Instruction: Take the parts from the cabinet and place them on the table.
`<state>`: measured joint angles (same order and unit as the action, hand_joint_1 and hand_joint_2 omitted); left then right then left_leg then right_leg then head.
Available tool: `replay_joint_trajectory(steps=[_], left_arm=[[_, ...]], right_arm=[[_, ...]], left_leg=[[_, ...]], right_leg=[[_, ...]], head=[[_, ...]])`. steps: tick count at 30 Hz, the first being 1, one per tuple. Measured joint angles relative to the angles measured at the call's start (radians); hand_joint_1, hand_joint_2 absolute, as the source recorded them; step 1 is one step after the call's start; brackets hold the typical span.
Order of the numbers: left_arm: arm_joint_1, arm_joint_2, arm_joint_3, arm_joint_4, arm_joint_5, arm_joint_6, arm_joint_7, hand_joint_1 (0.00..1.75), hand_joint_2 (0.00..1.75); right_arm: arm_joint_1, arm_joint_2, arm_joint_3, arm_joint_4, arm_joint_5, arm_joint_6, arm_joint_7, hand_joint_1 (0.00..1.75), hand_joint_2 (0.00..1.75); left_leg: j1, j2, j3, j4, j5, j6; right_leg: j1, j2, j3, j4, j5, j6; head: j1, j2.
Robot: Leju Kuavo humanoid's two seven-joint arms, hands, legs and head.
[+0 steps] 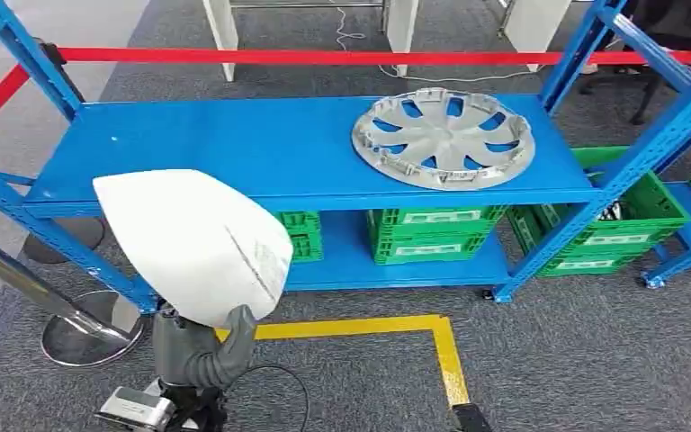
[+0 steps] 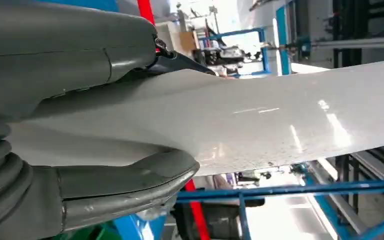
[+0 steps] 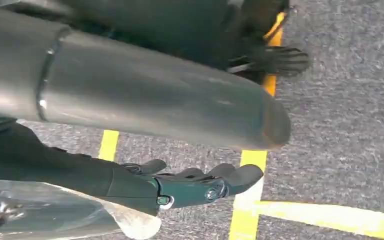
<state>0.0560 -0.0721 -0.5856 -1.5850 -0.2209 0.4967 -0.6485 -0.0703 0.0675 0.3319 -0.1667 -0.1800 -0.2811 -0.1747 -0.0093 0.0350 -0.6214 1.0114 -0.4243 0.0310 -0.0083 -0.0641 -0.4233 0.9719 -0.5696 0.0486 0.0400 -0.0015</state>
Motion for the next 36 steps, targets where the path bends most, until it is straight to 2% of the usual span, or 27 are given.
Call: replay_joint_trajectory(steps=[2, 4, 5, 6, 8, 9, 10, 11, 12, 13, 14, 15, 17, 18, 19, 21, 23, 24, 25, 26, 28, 29, 30, 31, 34, 35, 36], left_arm=[[0.001, 0.000, 0.001, 0.000, 0.001, 0.000, 0.001, 1.75, 1.75], [0.002, 0.000, 0.001, 0.000, 0.001, 0.000, 0.002, 1.75, 1.75], [0.003, 0.000, 0.001, 0.000, -0.001, 0.001, 0.002, 1.75, 1.75], [0.006, 0.001, 0.000, 0.000, -0.001, 0.002, 0.002, 1.75, 1.75], [0.009, 0.004, 0.000, 0.000, -0.001, 0.003, 0.008, 1.75, 1.75], [0.009, 0.005, 0.000, 0.000, -0.001, 0.003, 0.008, 1.75, 1.75], [0.010, 0.007, 0.000, 0.000, -0.001, 0.003, 0.009, 1.75, 1.75], [0.011, 0.007, 0.000, 0.000, -0.001, 0.003, 0.011, 1.75, 1.75], [0.011, 0.008, 0.000, 0.000, -0.001, 0.004, 0.014, 1.75, 1.75], [0.011, 0.008, 0.000, 0.000, -0.006, 0.006, 0.017, 1.75, 1.75], [0.011, 0.008, 0.000, 0.000, -0.013, 0.008, 0.018, 1.75, 1.75], [0.015, 0.010, 0.000, 0.000, -0.021, 0.010, 0.021, 1.75, 1.75], [0.016, 0.013, 0.000, 0.000, -0.040, 0.019, 0.027, 1.75, 1.75], [0.014, 0.013, -0.002, 0.000, -0.050, 0.023, 0.029, 1.75, 1.75], [0.012, 0.013, -0.004, 0.000, -0.052, 0.024, 0.031, 1.75, 1.75], [0.011, 0.011, -0.008, 0.001, -0.053, 0.023, 0.035, 1.75, 1.75], [0.015, 0.014, -0.010, 0.002, -0.052, 0.022, 0.041, 1.75, 1.75], [0.015, 0.016, -0.012, 0.002, -0.052, 0.022, 0.041, 1.75, 1.75], [0.015, 0.016, -0.014, 0.002, -0.052, 0.022, 0.041, 1.75, 1.75], [0.015, 0.016, -0.016, 0.002, -0.052, 0.022, 0.041, 1.75, 1.75], [0.015, 0.016, -0.021, 0.002, -0.051, 0.021, 0.041, 1.75, 1.75], [0.015, 0.016, -0.021, 0.002, -0.051, 0.021, 0.042, 1.75, 1.75], [0.015, 0.016, -0.021, 0.002, -0.050, 0.020, 0.043, 1.75, 1.75], [0.014, 0.017, -0.022, 0.002, -0.050, 0.018, 0.044, 1.75, 1.75], [0.014, 0.019, -0.024, 0.002, -0.045, 0.013, 0.047, 1.75, 1.75], [0.012, 0.019, -0.024, 0.002, -0.042, 0.011, 0.050, 1.75, 1.75], [0.012, 0.020, -0.023, 0.002, -0.042, 0.011, 0.050, 1.75, 1.75]], right_arm=[[0.000, 0.000, -0.001, 0.000, -0.003, 0.000, -0.005, 0.00, 0.00], [0.008, 0.000, -0.002, 0.001, -0.003, -0.002, -0.004, 0.00, 0.00], [0.016, 0.000, -0.002, 0.001, -0.002, -0.003, -0.002, 0.00, 0.00], [0.018, 0.000, -0.002, 0.001, -0.001, -0.003, -0.001, 0.00, 0.00], [0.018, 0.000, -0.002, 0.001, 0.001, -0.003, -0.001, 0.00, 0.00], [0.019, 0.000, -0.002, 0.001, 0.001, -0.003, 0.000, 0.00, 0.00], [0.020, 0.000, -0.002, 0.001, 0.001, -0.005, 0.002, 0.00, 0.00], [0.022, 0.000, -0.002, 0.001, 0.001, -0.007, 0.004, 0.00, 0.00], [0.023, 0.000, -0.002, 0.001, 0.001, -0.008, 0.006, 0.00, 0.00], [0.022, 0.000, -0.002, 0.001, 0.001, -0.008, 0.006, 0.00, 0.00], [0.023, 0.000, -0.002, 0.001, 0.002, -0.008, 0.006, 0.00, 0.00], [0.017, 0.003, -0.002, 0.001, 0.003, -0.008, 0.005, 0.00, 0.00], [0.017, 0.003, -0.003, 0.001, 0.005, -0.010, 0.010, 0.00, 0.00], [0.020, 0.004, -0.002, 0.001, 0.005, -0.008, 0.012, 0.00, 0.00], [0.022, 0.003, -0.002, 0.001, 0.005, -0.008, 0.013, 0.00, 0.00], [0.021, 0.003, -0.002, 0.001, 0.007, -0.008, 0.013, 0.00, 0.00], [0.017, 0.003, -0.002, 0.001, 0.008, -0.008, 0.013, 0.00, 0.00], [0.017, 0.003, -0.002, 0.001, 0.009, -0.008, 0.014, 0.00, 0.00], [0.020, 0.003, -0.002, 0.001, 0.009, -0.008, 0.016, 0.00, 0.00], [0.022, 0.003, -0.002, 0.001, 0.010, -0.008, 0.016, 0.00, 0.00], [0.022, 0.003, -0.002, 0.001, 0.010, -0.008, 0.017, 0.00, 0.00], [0.019, 0.003, -0.002, 0.001, 0.010, -0.008, 0.016, 0.00, 0.00], [0.015, 0.004, -0.002, 0.001, 0.011, -0.008, 0.016, 0.00, 0.00], [0.012, 0.004, -0.002, 0.001, 0.012, -0.008, 0.015, 0.00, 0.00], [0.018, 0.003, -0.003, 0.001, 0.009, -0.008, 0.018, 0.00, 0.00], [0.020, 0.003, -0.003, 0.001, 0.009, -0.009, 0.018, 0.00, 0.00], [0.020, 0.003, -0.003, 0.001, 0.009, -0.010, 0.019, 0.00, 0.00]], left_leg=[[0.001, 0.022, -0.008, 0.002, 0.012, -0.012], [0.002, 0.029, -0.013, 0.006, 0.010, -0.021], [0.007, -0.006, -0.020, 0.036, -0.036, -0.031], [0.009, -0.019, -0.034, 0.096, -0.090, -0.037], [0.009, -0.023, -0.073, 0.241, -0.171, -0.042], [0.009, -0.023, -0.085, 0.293, -0.184, -0.041], [0.009, -0.024, -0.076, 0.295, -0.172, -0.038], [0.009, -0.025, -0.050, 0.259, -0.140, -0.033], [0.008, -0.031, -0.008, 0.185, -0.095, -0.025], [0.007, -0.051, 0.038, 0.099, -0.054, -0.016], [0.008, -0.093, 0.067, 0.042, -0.053, -0.001], [0.011, -0.116, 0.074, 0.032, -0.051, 0.002], [0.004, -0.099, 0.072, 0.023, -0.052, 0.001], [0.003, -0.088, 0.073, 0.015, -0.051, 0.002], [0.015, -0.072, 0.091, -0.029, -0.052, 0.007], [0.017, -0.052, 0.093, -0.048, -0.050, 0.015], [0.015, -0.022, 0.090, -0.046, -0.050, 0.016], [0.015, -0.008, 0.089, -0.045, -0.050, 0.016], [0.015, 0.004, 0.089, -0.044, -0.051, 0.016], [0.015, 0.015, 0.089, -0.041, -0.052, 0.015], [0.017, 0.037, 0.089, -0.031, -0.059, 0.007], [0.017, 0.047, 0.089, -0.023, -0.064, 0.000], [0.007, 0.054, 0.086, -0.017, -0.069, -0.008], [0.006, 0.064, 0.084, -0.012, -0.069, -0.013], [0.009, 0.095, 0.085, -0.010, -0.067, -0.024], [0.014, 0.055, 0.081, 0.001, -0.087, -0.033], [0.018, 0.014, 0.067, 0.039, -0.121, -0.036]], right_leg=[[0.001, 0.023, -0.017, -0.009, -0.014, -0.014], [-0.006, 0.035, -0.024, -0.013, 0.000, -0.034], [-0.006, 0.043, -0.031, -0.013, 0.008, -0.042], [-0.006, 0.049, -0.037, -0.013, 0.014, -0.047], [-0.002, 0.066, -0.044, -0.011, 0.026, -0.050], [0.000, 0.076, -0.047, -0.009, 0.032, -0.051], [0.001, 0.085, -0.053, -0.006, 0.036, -0.050], [0.003, 0.095, -0.058, -0.002, 0.038, -0.051], [0.006, 0.106, -0.061, 0.002, 0.038, -0.050], [0.008, 0.117, -0.061, 0.005, 0.038, -0.050], [0.004, 0.126, -0.067, 0.007, 0.037, -0.050], [0.007, 0.137, -0.073, 0.013, 0.040, -0.043], [-0.005, 0.159, -0.085, 0.008, 0.049, -0.030], [-0.006, 0.168, -0.089, 0.004, 0.053, -0.023], [0.002, 0.173, -0.091, 0.005, 0.050, -0.018], [0.002, 0.101, -0.135, 0.065, 0.002, -0.011], [-0.005, 0.075, -0.210, 0.224, -0.063, 0.002], [-0.006, 0.072, -0.241, 0.286, -0.079, 0.008], [-0.007, 0.070, -0.250, 0.301, -0.071, 0.012], [-0.010, 0.067, -0.235, 0.270, -0.040, 0.016], [-0.015, 0.042, -0.151, 0.103, 0.052, 0.020], [-0.014, 0.008, -0.114, 0.027, 0.070, 0.021], [0.000, -0.028, -0.107, 0.013, 0.053, 0.017], [-0.004, -0.006, -0.108, 0.017, 0.062, -0.002], [-0.002, 0.027, -0.121, 0.019, 0.070, -0.020], [-0.006, 0.037, -0.121, 0.017, 0.076, -0.028], [-0.007, 0.047, -0.124, 0.017, 0.079, -0.033]], head=[[0.000, 0.000], [-0.003, 0.000], [-0.005, 0.000], [-0.004, 0.000], [-0.006, 0.000], [-0.005, 0.000], [-0.005, 0.000], [-0.005, 0.000], [-0.005, 0.000], [-0.005, 0.000], [-0.004, 0.000], [0.004, 0.000], [-0.008, 0.000], [-0.006, 0.000], [-0.008, 0.000], [0.006, 0.000], [0.005, 0.000], [0.007, 0.000], [0.006, 0.000], [0.007, 0.000], [0.007, 0.000], [0.007, 0.000], [0.011, 0.000], [0.007, 0.000], [0.007, 0.000], [0.005, 0.000], [0.000, 0.000]])
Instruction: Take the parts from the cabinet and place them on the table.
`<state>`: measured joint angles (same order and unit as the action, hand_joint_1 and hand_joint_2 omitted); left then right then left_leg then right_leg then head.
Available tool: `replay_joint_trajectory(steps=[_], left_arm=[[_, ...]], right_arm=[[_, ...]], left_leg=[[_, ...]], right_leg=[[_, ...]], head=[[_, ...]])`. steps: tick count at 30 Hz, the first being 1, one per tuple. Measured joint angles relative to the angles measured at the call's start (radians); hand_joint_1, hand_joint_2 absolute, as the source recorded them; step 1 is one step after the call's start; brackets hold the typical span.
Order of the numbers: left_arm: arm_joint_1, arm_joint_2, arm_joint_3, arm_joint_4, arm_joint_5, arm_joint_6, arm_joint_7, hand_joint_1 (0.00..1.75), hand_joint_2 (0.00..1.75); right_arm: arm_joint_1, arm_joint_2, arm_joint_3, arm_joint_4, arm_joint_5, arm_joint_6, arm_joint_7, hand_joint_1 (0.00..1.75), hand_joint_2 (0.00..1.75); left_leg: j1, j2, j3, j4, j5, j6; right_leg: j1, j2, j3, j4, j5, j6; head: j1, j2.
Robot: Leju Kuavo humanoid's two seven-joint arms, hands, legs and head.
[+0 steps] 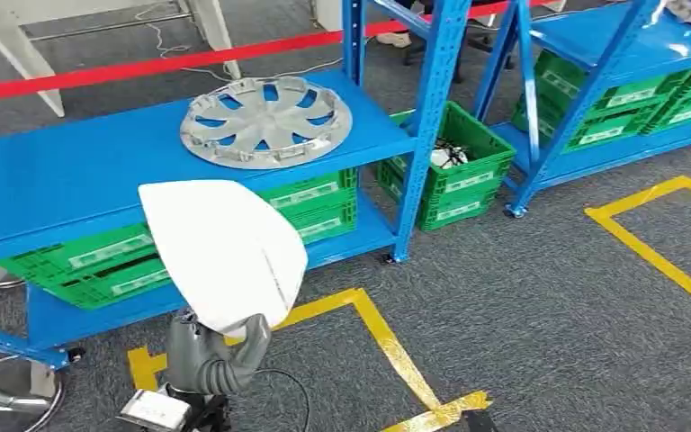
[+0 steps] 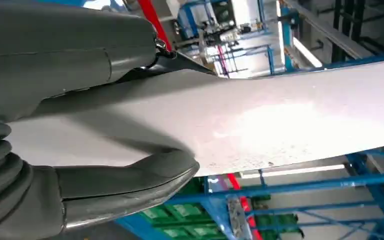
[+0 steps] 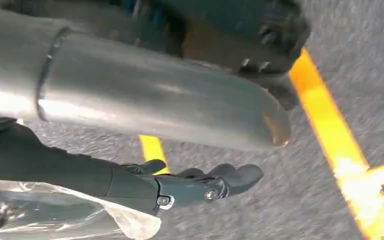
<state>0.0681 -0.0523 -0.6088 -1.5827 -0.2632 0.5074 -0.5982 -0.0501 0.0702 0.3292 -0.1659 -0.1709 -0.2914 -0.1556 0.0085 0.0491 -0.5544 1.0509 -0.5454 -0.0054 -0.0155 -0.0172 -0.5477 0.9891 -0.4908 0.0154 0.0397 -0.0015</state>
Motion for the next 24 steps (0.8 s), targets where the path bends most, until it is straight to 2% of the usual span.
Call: replay_joint_trajectory(steps=[1, 2, 3, 4, 5, 6, 7, 8, 9, 10, 11, 13, 14, 15, 16, 17, 18, 19, 20, 21, 22, 23, 24], left_arm=[[0.002, 0.001, 0.000, 0.000, 0.003, -0.001, 0.001, 1.75, 1.75], [0.004, 0.003, 0.000, 0.000, 0.011, -0.001, 0.002, 1.75, 1.75], [0.005, 0.005, 0.000, 0.000, 0.015, -0.001, 0.002, 1.75, 1.75], [0.005, 0.006, 0.000, 0.000, 0.016, -0.001, 0.002, 1.75, 1.75], [0.005, 0.006, 0.000, 0.000, 0.017, -0.001, 0.002, 1.75, 1.75], [0.005, 0.006, 0.000, 0.000, 0.018, 0.000, 0.002, 1.75, 1.75], [0.005, 0.006, 0.000, 0.000, 0.019, 0.000, 0.002, 1.75, 1.75], [0.005, 0.006, 0.000, 0.000, 0.019, 0.001, 0.002, 1.75, 1.75], [0.006, 0.007, 0.000, 0.000, 0.019, 0.002, 0.002, 1.75, 1.75], [0.009, 0.007, 0.000, -0.001, 0.019, 0.005, 0.001, 1.75, 1.75], [0.010, 0.008, 0.000, -0.001, 0.020, 0.007, 0.000, 1.75, 1.75], [0.009, 0.007, 0.000, -0.003, 0.021, 0.009, -0.002, 1.75, 1.75], [0.009, 0.006, 0.000, -0.004, 0.021, 0.011, -0.003, 1.75, 1.75], [0.011, 0.004, 0.000, -0.006, 0.021, 0.013, -0.004, 1.75, 1.75], [0.014, 0.005, 0.000, -0.008, 0.022, 0.015, -0.005, 1.75, 1.75], [0.019, 0.007, 0.000, -0.008, 0.023, 0.016, -0.005, 1.75, 1.75], [0.024, 0.008, 0.000, -0.009, 0.024, 0.018, -0.006, 1.75, 1.75], [0.025, 0.010, 0.000, -0.009, 0.024, 0.019, -0.007, 1.75, 1.75], [0.027, 0.013, 0.000, -0.009, 0.026, 0.022, -0.007, 1.75, 1.75], [0.028, 0.013, 0.000, -0.010, 0.026, 0.025, -0.007, 1.75, 1.75], [0.029, 0.013, 0.000, -0.011, 0.026, 0.026, -0.007, 1.75, 1.75], [0.030, 0.013, 0.000, -0.015, 0.026, 0.029, -0.007, 1.75, 1.75], [0.031, 0.013, 0.000, -0.019, 0.026, 0.034, -0.008, 1.75, 1.75]], right_arm=[[-0.002, 0.000, 0.000, 0.000, 0.000, 0.000, 0.000, 0.00, 0.00], [-0.004, 0.000, 0.000, 0.000, 0.000, 0.000, 0.000, 0.00, 0.00], [-0.004, 0.000, 0.000, 0.000, 0.000, 0.001, 0.000, 0.00, 0.00], [-0.001, 0.000, 0.000, 0.000, 0.000, 0.001, 0.000, 0.00, 0.00], [0.001, 0.000, 0.000, 0.000, -0.001, 0.000, 0.002, 0.00, 0.00], [0.003, 0.000, 0.000, 0.000, 0.000, -0.002, 0.002, 0.00, 0.00], [0.003, 0.000, 0.000, 0.000, 0.001, -0.002, 0.002, 0.00, 0.00], [0.002, 0.000, 0.000, 0.000, 0.003, -0.002, 0.002, 0.00, 0.00], [-0.001, 0.001, 0.000, 0.000, 0.005, -0.002, 0.004, 0.00, 0.00], [-0.004, 0.001, 0.000, 0.000, 0.005, -0.002, 0.007, 0.00, 0.00], [-0.004, 0.001, 0.000, 0.000, 0.007, -0.002, 0.008, 0.00, 0.00], [0.004, 0.001, 0.000, 0.000, 0.008, -0.002, 0.013, 0.00, 0.00], [0.005, -0.001, 0.000, 0.000, 0.013, -0.004, 0.016, 0.00, 0.00], [0.004, -0.001, 0.001, 0.001, 0.017, -0.007, 0.021, 0.00, 0.00], [-0.001, -0.001, 0.001, 0.000, 0.019, -0.007, 0.021, 0.00, 0.00], [-0.005, -0.001, 0.001, 0.000, 0.022, -0.007, 0.023, 0.00, 0.00], [-0.006, 0.000, 0.001, 0.000, 0.023, -0.008, 0.023, 0.00, 0.00], [-0.006, 0.000, 0.001, 0.000, 0.023, -0.008, 0.026, 0.00, 0.00], [-0.004, 0.000, 0.001, 0.000, 0.023, -0.008, 0.030, 0.00, 0.00], [-0.002, -0.001, 0.001, 0.000, 0.023, -0.010, 0.032, 0.00, 0.00], [-0.001, -0.001, 0.001, 0.000, 0.023, -0.010, 0.032, 0.00, 0.00], [-0.002, -0.001, 0.001, 0.000, 0.025, -0.011, 0.031, 0.00, 0.00], [-0.005, -0.001, 0.002, 0.000, 0.028, -0.012, 0.029, 0.00, 0.00]], left_leg=[[0.001, -0.021, -0.027, 0.069, -0.043, -0.002], [0.001, -0.033, -0.065, 0.160, -0.086, -0.002], [0.000, -0.037, -0.094, 0.230, -0.111, -0.002], [0.000, -0.038, -0.104, 0.257, -0.111, -0.001], [0.000, -0.038, -0.096, 0.242, -0.090, 0.002], [0.000, -0.042, -0.069, 0.188, -0.049, 0.007], [0.000, -0.055, -0.029, 0.102, 0.000, 0.013], [0.001, -0.093, 0.011, 0.015, 0.042, 0.020], [0.003, -0.146, 0.024, -0.019, 0.036, 0.026], [0.005, -0.141, 0.027, -0.041, 0.037, 0.024], [0.000, -0.132, 0.023, -0.037, 0.034, 0.023], [-0.001, -0.114, 0.021, -0.040, 0.040, 0.031], [0.007, -0.094, 0.023, -0.051, 0.047, 0.040], [0.006, -0.081, 0.021, -0.051, 0.048, 0.044], [0.005, -0.066, 0.019, -0.051, 0.049, 0.047], [0.003, -0.047, 0.019, -0.050, 0.049, 0.047], [0.001, -0.029, 0.017, -0.050, 0.049, 0.048], [0.001, -0.014, 0.016, -0.049, 0.049, 0.048], [0.000, 0.001, 0.016, -0.049, 0.049, 0.047], [0.000, 0.014, 0.016, -0.049, 0.049, 0.047], [0.000, 0.025, 0.017, -0.049, 0.049, 0.047], [0.000, 0.036, 0.019, -0.049, 0.048, 0.046], [-0.003, 0.044, 0.020, -0.049, 0.046, 0.043]], right_leg=[[0.000, 0.011, -0.003, 0.000, 0.003, -0.005], [0.001, 0.025, -0.008, 0.000, 0.005, -0.008], [0.002, 0.039, -0.012, 0.001, 0.008, -0.010], [0.004, 0.052, -0.013, 0.001, 0.009, -0.010], [0.004, 0.065, -0.014, 0.001, 0.011, -0.009], [0.005, 0.079, -0.014, 0.002, 0.012, -0.008], [0.005, 0.095, -0.014, 0.004, 0.014, -0.006], [0.004, 0.108, -0.015, 0.005, 0.014, -0.005], [0.007, 0.119, -0.021, 0.009, 0.017, 0.001], [0.005, 0.135, -0.030, 0.014, 0.020, 0.006], [0.000, 0.142, -0.041, 0.013, 0.026, 0.014], [-0.004, 0.162, -0.048, 0.006, 0.034, 0.029], [-0.004, 0.142, -0.058, 0.014, 0.026, 0.031], [0.005, 0.080, -0.077, 0.048, -0.001, 0.034], [0.004, 0.049, -0.106, 0.112, -0.039, 0.038], [0.003, 0.033, -0.144, 0.197, -0.079, 0.041], [0.003, 0.026, -0.176, 0.272, -0.108, 0.044], [0.002, 0.022, -0.193, 0.318, -0.119, 0.046], [0.002, 0.019, -0.184, 0.314, -0.106, 0.047], [0.002, 0.015, -0.151, 0.262, -0.074, 0.047], [0.003, 0.006, -0.101, 0.179, -0.037, 0.044], [0.004, -0.019, -0.041, 0.076, 0.000, 0.039], [0.009, -0.074, -0.008, 0.010, -0.004, 0.037]], head=[[-0.001, 0.000], [-0.002, 0.000], [-0.002, 0.000], [-0.002, 0.000], [-0.002, 0.000], [-0.001, 0.000], [-0.001, 0.000], [-0.002, 0.000], [0.000, 0.000], [0.000, 0.000], [-0.002, 0.000], [-0.002, 0.000], [-0.002, 0.000], [0.007, 0.000], [0.012, 0.000], [0.012, 0.000], [0.012, 0.000], [0.013, 0.000], [0.012, 0.000], [0.013, 0.000], [0.013, 0.000], [0.013, 0.000], [0.013, 0.000]])
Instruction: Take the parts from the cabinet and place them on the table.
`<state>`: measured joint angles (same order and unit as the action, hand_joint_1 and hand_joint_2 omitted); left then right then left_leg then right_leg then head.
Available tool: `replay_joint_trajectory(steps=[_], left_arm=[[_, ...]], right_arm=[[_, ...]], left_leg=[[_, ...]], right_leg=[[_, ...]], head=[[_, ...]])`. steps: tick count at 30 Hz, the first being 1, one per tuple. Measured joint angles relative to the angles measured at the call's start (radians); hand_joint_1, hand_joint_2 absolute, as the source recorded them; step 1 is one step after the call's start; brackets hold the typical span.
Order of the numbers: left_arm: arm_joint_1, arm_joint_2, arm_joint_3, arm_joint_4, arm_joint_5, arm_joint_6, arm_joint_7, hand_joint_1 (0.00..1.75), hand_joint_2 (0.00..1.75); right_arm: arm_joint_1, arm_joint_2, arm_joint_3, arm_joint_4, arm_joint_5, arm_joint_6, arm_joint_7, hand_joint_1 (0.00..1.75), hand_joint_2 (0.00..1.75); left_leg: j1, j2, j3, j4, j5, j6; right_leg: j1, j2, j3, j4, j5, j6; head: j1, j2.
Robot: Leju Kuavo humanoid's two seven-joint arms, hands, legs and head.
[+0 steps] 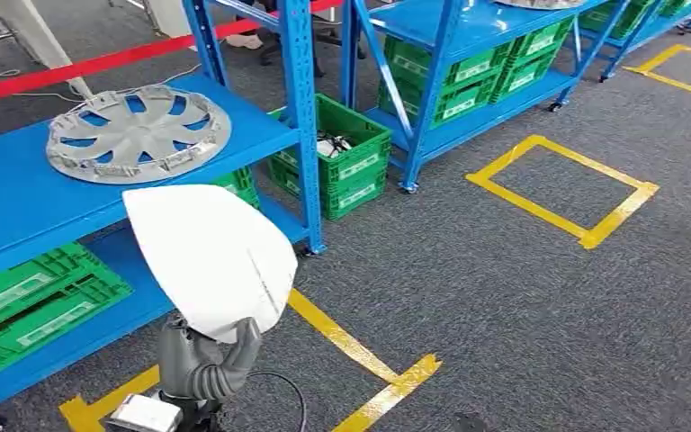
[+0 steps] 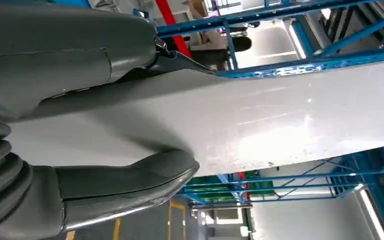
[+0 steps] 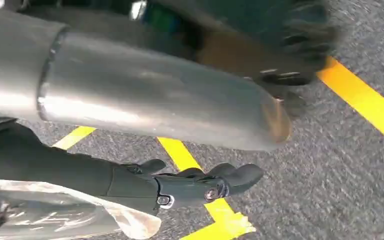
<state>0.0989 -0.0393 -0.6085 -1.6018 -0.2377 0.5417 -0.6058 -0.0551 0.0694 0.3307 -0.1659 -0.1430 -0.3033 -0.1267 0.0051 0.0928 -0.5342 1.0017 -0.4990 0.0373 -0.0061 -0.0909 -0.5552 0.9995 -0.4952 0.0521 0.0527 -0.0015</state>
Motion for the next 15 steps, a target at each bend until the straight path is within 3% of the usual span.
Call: replay_joint_trajectory(steps=[1, 4, 5, 6, 7, 9, 10, 11, 12, 13, 14, 15], left_arm=[[0.002, 0.001, 0.000, -0.004, 0.000, 0.006, -0.001, 1.75, 1.75], [0.005, 0.003, 0.001, -0.010, -0.001, 0.014, -0.002, 1.75, 1.75], [0.006, 0.003, 0.001, -0.013, -0.001, 0.015, -0.002, 1.75, 1.75], [0.006, 0.005, 0.001, -0.017, -0.003, 0.017, -0.002, 1.75, 1.75], [0.010, 0.007, 0.001, -0.021, -0.003, 0.019, -0.003, 1.75, 1.75], [0.018, 0.011, 0.001, -0.021, -0.003, 0.022, -0.003, 1.75, 1.75], [0.020, 0.014, 0.001, -0.021, -0.004, 0.025, -0.003, 1.75, 1.75], [0.022, 0.016, 0.001, -0.022, -0.004, 0.026, -0.003, 1.75, 1.75], [0.023, 0.017, 0.001, -0.022, -0.004, 0.028, -0.003, 1.75, 1.75], [0.024, 0.017, 0.001, -0.023, -0.004, 0.028, -0.003, 1.75, 1.75], [0.024, 0.017, 0.001, -0.024, -0.004, 0.028, -0.003, 1.75, 1.75], [0.024, 0.018, 0.001, -0.026, -0.004, 0.029, -0.003, 1.75, 1.75]], right_arm=[[-0.005, 0.000, 0.002, 0.000, 0.005, 0.000, -0.003, 0.00, 0.00], [0.004, 0.000, 0.004, 0.000, 0.014, -0.002, -0.010, 0.00, 0.00], [0.008, 0.000, 0.005, 0.000, 0.014, -0.001, -0.010, 0.00, 0.00], [0.010, 0.001, 0.006, 0.000, 0.014, -0.001, -0.010, 0.00, 0.00], [0.009, 0.001, 0.006, 0.000, 0.015, -0.001, -0.010, 0.00, 0.00], [0.003, 0.002, 0.011, 0.000, 0.018, -0.001, -0.010, 0.00, 0.00], [0.004, 0.002, 0.013, 0.000, 0.019, -0.001, -0.010, 0.00, 0.00], [0.006, 0.002, 0.013, 0.000, 0.019, -0.001, -0.010, 0.00, 0.00], [0.008, 0.002, 0.014, 0.000, 0.019, -0.001, -0.010, 0.00, 0.00], [0.008, 0.002, 0.014, 0.000, 0.020, -0.001, -0.010, 0.00, 0.00], [0.008, 0.002, 0.014, 0.000, 0.021, -0.001, -0.010, 0.00, 0.00], [0.007, 0.004, 0.015, 0.000, 0.023, 0.000, -0.010, 0.00, 0.00]], left_leg=[[-0.008, 0.011, -0.003, 0.005, -0.004, -0.007], [-0.009, 0.043, 0.001, 0.002, 0.000, -0.018], [-0.006, 0.029, -0.001, 0.006, -0.010, -0.030], [-0.002, -0.028, -0.005, 0.027, -0.031, -0.035], [0.001, -0.063, -0.027, 0.083, -0.072, -0.036], [0.001, -0.081, -0.098, 0.250, -0.151, -0.038], [0.001, -0.083, -0.123, 0.307, -0.166, -0.038], [0.001, -0.083, -0.124, 0.312, -0.155, -0.037], [0.002, -0.084, -0.109, 0.279, -0.123, -0.036], [0.002, -0.088, -0.077, 0.211, -0.078, -0.033], [0.004, -0.106, -0.032, 0.112, -0.026, -0.029], [0.008, -0.161, -0.002, 0.040, -0.007, -0.027]], right_leg=[[0.008, 0.005, 0.015, -0.014, -0.001, -0.011], [0.008, 0.038, -0.003, -0.009, 0.004, -0.022], [0.000, 0.047, 0.003, -0.016, 0.012, -0.033], [-0.001, 0.057, 0.001, -0.016, 0.014, -0.037], [-0.003, 0.070, -0.002, -0.016, 0.017, -0.043], [-0.002, 0.099, -0.008, -0.016, 0.020, -0.048], [-0.002, 0.114, -0.009, -0.015, 0.022, -0.050], [-0.001, 0.129, -0.010, -0.014, 0.022, -0.049], [-0.002, 0.144, -0.010, -0.012, 0.023, -0.048], [-0.002, 0.159, -0.010, -0.009, 0.023, -0.048], [-0.003, 0.175, -0.009, -0.005, 0.023, -0.047], [-0.004, 0.188, -0.014, -0.002, 0.022, -0.043]], head=[[0.002, 0.000], [0.002, 0.000], [0.003, 0.000], [-0.002, 0.000], [-0.003, 0.000], [-0.004, 0.000], [-0.004, 0.000], [-0.003, 0.000], [-0.004, 0.000], [-0.004, 0.000], [-0.004, 0.000], [-0.004, 0.000]])
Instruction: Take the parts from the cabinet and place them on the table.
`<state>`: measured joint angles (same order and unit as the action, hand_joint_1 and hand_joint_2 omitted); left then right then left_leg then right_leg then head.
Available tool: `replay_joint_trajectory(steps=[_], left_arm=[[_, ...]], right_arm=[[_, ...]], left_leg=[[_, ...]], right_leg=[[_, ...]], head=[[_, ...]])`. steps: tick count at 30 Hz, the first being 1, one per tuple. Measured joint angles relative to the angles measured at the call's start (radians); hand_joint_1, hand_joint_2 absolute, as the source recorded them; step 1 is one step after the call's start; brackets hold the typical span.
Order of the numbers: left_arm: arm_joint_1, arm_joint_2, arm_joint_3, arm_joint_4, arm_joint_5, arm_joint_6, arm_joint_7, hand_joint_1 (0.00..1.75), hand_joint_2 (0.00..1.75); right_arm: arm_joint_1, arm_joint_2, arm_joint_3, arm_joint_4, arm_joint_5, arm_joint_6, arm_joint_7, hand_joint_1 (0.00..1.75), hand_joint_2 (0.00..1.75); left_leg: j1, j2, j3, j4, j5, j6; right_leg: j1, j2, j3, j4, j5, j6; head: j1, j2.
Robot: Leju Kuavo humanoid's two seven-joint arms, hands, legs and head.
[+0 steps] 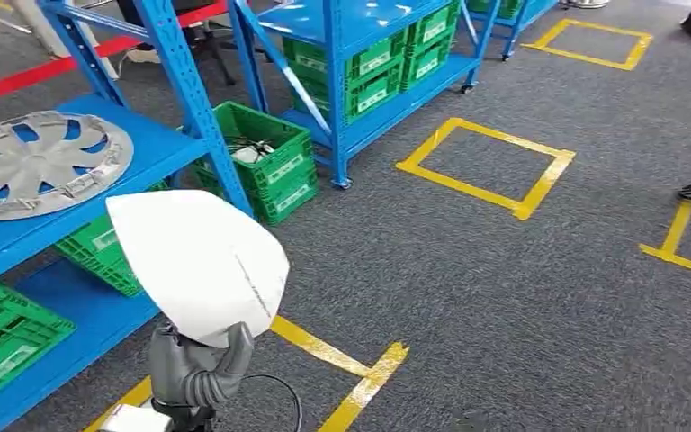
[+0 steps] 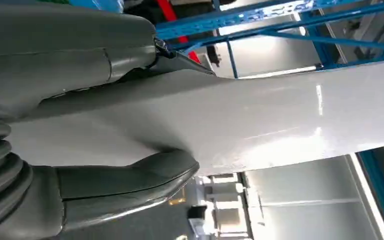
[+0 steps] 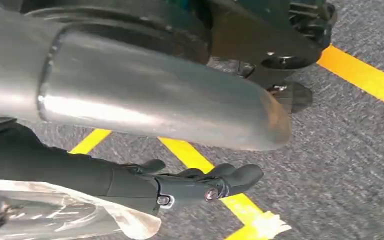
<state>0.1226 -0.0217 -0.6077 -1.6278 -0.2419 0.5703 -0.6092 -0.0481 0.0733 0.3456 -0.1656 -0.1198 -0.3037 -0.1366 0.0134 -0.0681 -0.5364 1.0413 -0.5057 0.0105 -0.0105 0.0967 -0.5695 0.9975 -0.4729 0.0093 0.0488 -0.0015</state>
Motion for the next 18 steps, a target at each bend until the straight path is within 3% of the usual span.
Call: replay_joint_trajectory(steps=[1, 3, 4, 5, 7, 8, 10, 11, 12, 13, 14, 15, 16, 17, 18], left_arm=[[0.002, 0.000, 0.000, -0.001, -0.001, 0.000, 0.000, 1.75, 1.75], [0.003, 0.000, 0.000, -0.003, -0.002, 0.001, 0.000, 1.75, 1.75], [0.002, 0.000, 0.000, -0.004, -0.005, 0.001, 0.000, 1.75, 1.75], [0.002, -0.001, 0.000, -0.006, -0.007, 0.001, 0.000, 1.75, 1.75], [0.002, -0.003, 0.000, -0.010, -0.009, 0.001, 0.001, 1.75, 1.75], [0.004, -0.003, 0.000, -0.011, -0.010, 0.001, 0.002, 1.75, 1.75], [0.008, -0.001, 0.000, -0.011, -0.010, 0.001, 0.004, 1.75, 1.75], [0.007, -0.001, 0.000, -0.011, -0.010, 0.002, 0.005, 1.75, 1.75], [0.007, -0.001, 0.000, -0.011, -0.010, 0.003, 0.006, 1.75, 1.75], [0.007, -0.001, 0.000, -0.011, -0.010, 0.003, 0.008, 1.75, 1.75], [0.007, -0.001, 0.000, -0.011, -0.010, 0.004, 0.010, 1.75, 1.75], [0.007, -0.002, 0.000, -0.011, -0.010, 0.004, 0.010, 1.75, 1.75], [0.008, -0.002, 0.000, -0.011, -0.010, 0.006, 0.011, 1.75, 1.75], [0.008, -0.001, 0.000, -0.011, -0.010, 0.007, 0.012, 1.75, 1.75], [0.007, -0.001, 0.000, -0.011, -0.010, 0.007, 0.013, 1.75, 1.75]], right_arm=[[-0.005, 0.001, 0.003, 0.000, 0.003, 0.001, 0.000, 0.00, 0.00], [-0.004, 0.001, 0.006, 0.000, 0.005, 0.002, 0.000, 0.00, 0.00], [0.000, 0.001, 0.007, 0.000, 0.004, 0.003, 0.000, 0.00, 0.00], [0.003, 0.001, 0.007, 0.000, 0.004, 0.003, 0.001, 0.00, 0.00], [0.003, 0.002, 0.008, 0.000, 0.005, 0.003, 0.000, 0.00, 0.00], [-0.001, 0.002, 0.010, 0.000, 0.006, 0.004, -0.001, 0.00, 0.00], [-0.004, 0.002, 0.011, 0.000, 0.006, 0.004, -0.001, 0.00, 0.00], [-0.002, 0.002, 0.013, 0.000, 0.006, 0.004, -0.001, 0.00, 0.00], [0.000, 0.002, 0.014, 0.000, 0.006, 0.004, -0.001, 0.00, 0.00], [0.002, 0.002, 0.014, 0.000, 0.006, 0.004, -0.002, 0.00, 0.00], [0.001, 0.002, 0.014, 0.000, 0.006, 0.004, -0.002, 0.00, 0.00], [-0.001, 0.002, 0.014, 0.000, 0.005, 0.004, -0.002, 0.00, 0.00], [-0.005, 0.002, 0.014, 0.000, 0.005, 0.004, -0.002, 0.00, 0.00], [-0.007, 0.003, 0.013, 0.000, 0.004, 0.004, -0.003, 0.00, 0.00], [-0.006, 0.004, 0.013, 0.000, 0.004, 0.006, -0.003, 0.00, 0.00]], left_leg=[[0.006, -0.035, 0.005, -0.022, -0.009, 0.000], [-0.003, -0.017, -0.002, -0.014, -0.009, 0.005], [-0.006, -0.006, -0.002, -0.015, -0.006, 0.012], [0.003, 0.010, -0.001, -0.026, 0.001, 0.022], [0.002, 0.038, 0.000, -0.029, 0.005, 0.030], [-0.001, 0.056, -0.002, -0.028, 0.004, 0.031], [-0.004, 0.091, -0.004, -0.028, 0.003, 0.033], [-0.005, 0.106, -0.004, -0.028, 0.003, 0.033], [-0.005, 0.119, -0.004, -0.028, 0.002, 0.033], [-0.006, 0.130, -0.003, -0.028, 0.002, 0.033], [-0.006, 0.143, -0.001, -0.028, 0.000, 0.032], [-0.007, 0.152, 0.002, -0.028, -0.002, 0.029], [-0.015, 0.161, 0.001, -0.027, -0.005, 0.024], [-0.015, 0.169, 0.000, -0.026, -0.005, 0.019], [-0.016, 0.178, 0.002, -0.026, -0.005, 0.017]], right_leg=[[0.006, 0.014, -0.009, 0.011, 0.000, 0.008], [-0.004, 0.034, -0.022, 0.006, 0.008, 0.023], [-0.007, 0.045, -0.025, 0.002, 0.014, 0.032], [-0.005, 0.056, -0.041, 0.003, 0.015, 0.037], [0.001, -0.042, -0.067, 0.065, -0.030, 0.042], [0.000, -0.070, -0.104, 0.143, -0.070, 0.046], [-0.002, -0.090, -0.173, 0.295, -0.130, 0.051], [-0.002, -0.092, -0.180, 0.317, -0.130, 0.052], [-0.002, -0.095, -0.163, 0.291, -0.108, 0.052], [-0.001, -0.100, -0.125, 0.225, -0.073, 0.050], [-0.001, -0.113, -0.068, 0.126, -0.031, 0.045], [0.003, -0.154, -0.009, 0.028, -0.003, 0.038], [0.017, -0.188, 0.005, -0.002, -0.021, 0.034], [0.015, -0.169, 0.009, -0.001, -0.013, 0.026], [0.017, -0.161, 0.005, 0.000, -0.013, 0.024]], head=[[0.002, 0.000], [0.000, 0.000], [0.000, 0.000], [0.001, 0.000], [0.010, 0.000], [0.010, 0.000], [0.010, 0.000], [0.010, 0.000], [0.010, 0.000], [0.010, 0.000], [0.010, 0.000], [0.010, 0.000], [0.011, 0.000], [0.006, 0.000], [0.009, 0.000]])
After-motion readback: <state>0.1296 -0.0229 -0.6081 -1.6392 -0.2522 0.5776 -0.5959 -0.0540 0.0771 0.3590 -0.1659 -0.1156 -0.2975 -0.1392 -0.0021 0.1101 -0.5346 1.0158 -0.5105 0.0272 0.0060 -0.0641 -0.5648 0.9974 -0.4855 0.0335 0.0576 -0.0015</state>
